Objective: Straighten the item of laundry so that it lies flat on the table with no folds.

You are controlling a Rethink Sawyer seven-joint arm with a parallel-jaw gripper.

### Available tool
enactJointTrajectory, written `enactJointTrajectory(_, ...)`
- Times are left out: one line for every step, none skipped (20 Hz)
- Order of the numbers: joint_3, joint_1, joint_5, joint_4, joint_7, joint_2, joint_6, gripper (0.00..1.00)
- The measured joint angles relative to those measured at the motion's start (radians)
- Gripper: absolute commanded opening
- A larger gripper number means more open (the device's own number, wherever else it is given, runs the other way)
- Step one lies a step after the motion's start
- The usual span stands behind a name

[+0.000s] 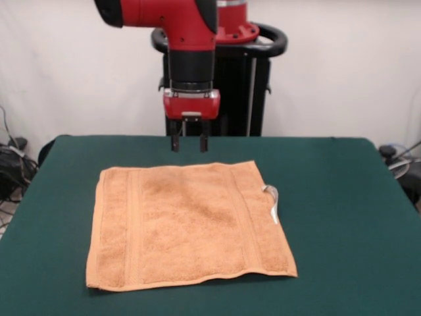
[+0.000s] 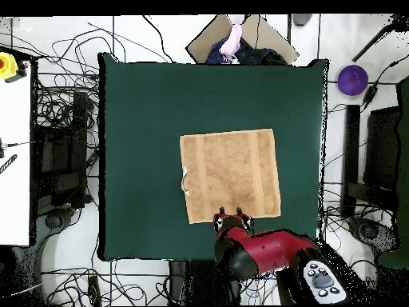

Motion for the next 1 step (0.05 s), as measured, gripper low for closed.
enactJointTrajectory(0.000, 0.000, 0.000, 0.000, 0.000, -0.002, 0.000, 1.00)
